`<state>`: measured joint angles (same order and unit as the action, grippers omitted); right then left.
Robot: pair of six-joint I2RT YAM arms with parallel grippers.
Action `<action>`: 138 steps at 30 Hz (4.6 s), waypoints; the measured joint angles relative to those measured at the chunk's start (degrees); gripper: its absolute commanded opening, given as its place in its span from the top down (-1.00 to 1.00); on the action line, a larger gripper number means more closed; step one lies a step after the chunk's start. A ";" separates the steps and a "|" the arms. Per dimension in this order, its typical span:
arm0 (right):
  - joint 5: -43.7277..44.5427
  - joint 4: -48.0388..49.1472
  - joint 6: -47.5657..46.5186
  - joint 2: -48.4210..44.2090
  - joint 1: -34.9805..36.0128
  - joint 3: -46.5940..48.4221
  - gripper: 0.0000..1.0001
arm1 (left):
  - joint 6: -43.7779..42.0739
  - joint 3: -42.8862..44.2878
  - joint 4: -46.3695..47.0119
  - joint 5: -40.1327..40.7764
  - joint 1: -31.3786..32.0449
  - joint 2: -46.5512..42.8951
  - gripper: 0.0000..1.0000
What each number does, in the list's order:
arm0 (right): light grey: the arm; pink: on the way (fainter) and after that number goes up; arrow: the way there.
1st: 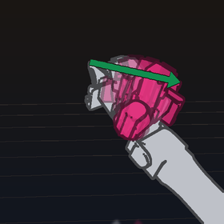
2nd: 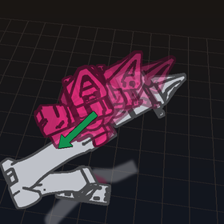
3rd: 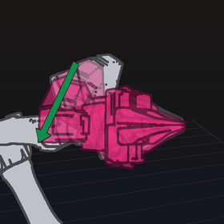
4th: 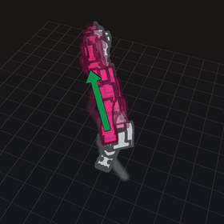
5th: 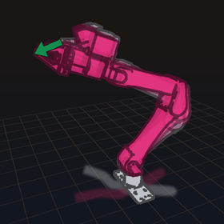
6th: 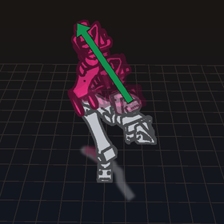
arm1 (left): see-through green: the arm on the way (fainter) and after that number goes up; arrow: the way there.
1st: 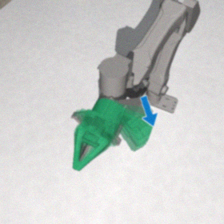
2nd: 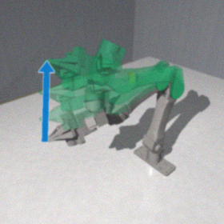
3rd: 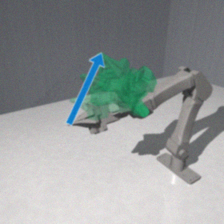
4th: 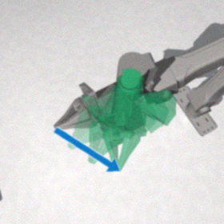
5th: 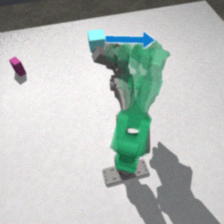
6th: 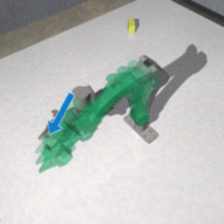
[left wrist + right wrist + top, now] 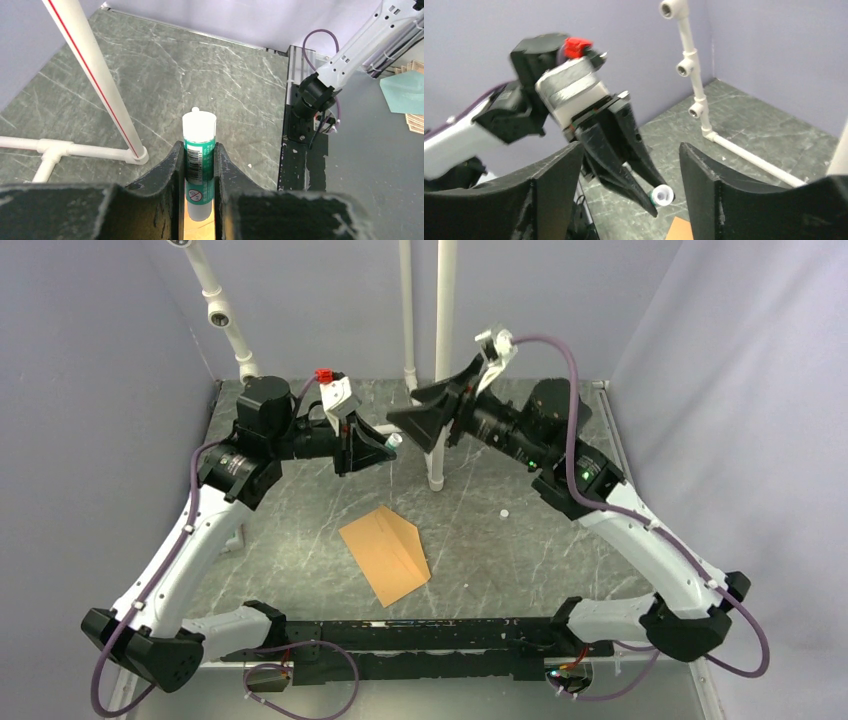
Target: Place the letter into the envelope and seal it
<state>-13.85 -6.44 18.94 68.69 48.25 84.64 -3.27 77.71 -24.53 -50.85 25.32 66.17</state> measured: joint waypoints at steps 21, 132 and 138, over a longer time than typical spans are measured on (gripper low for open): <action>6.14 -33.64 14.19 18.93 -0.09 23.19 0.05 | -3.58 -3.02 3.74 12.41 0.00 -2.93 0.95; -21.42 -0.85 25.83 7.02 -9.79 -5.40 0.60 | 20.28 -4.26 12.96 -12.28 -4.50 3.21 0.93; -21.20 -1.25 25.51 7.10 -9.81 -5.31 1.00 | 19.19 -3.13 10.75 -12.22 -4.50 3.21 -0.35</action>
<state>-35.05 -7.68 44.45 75.79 38.44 79.33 15.92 74.59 -13.78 -63.07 20.82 69.38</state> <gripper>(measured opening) 0.271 0.451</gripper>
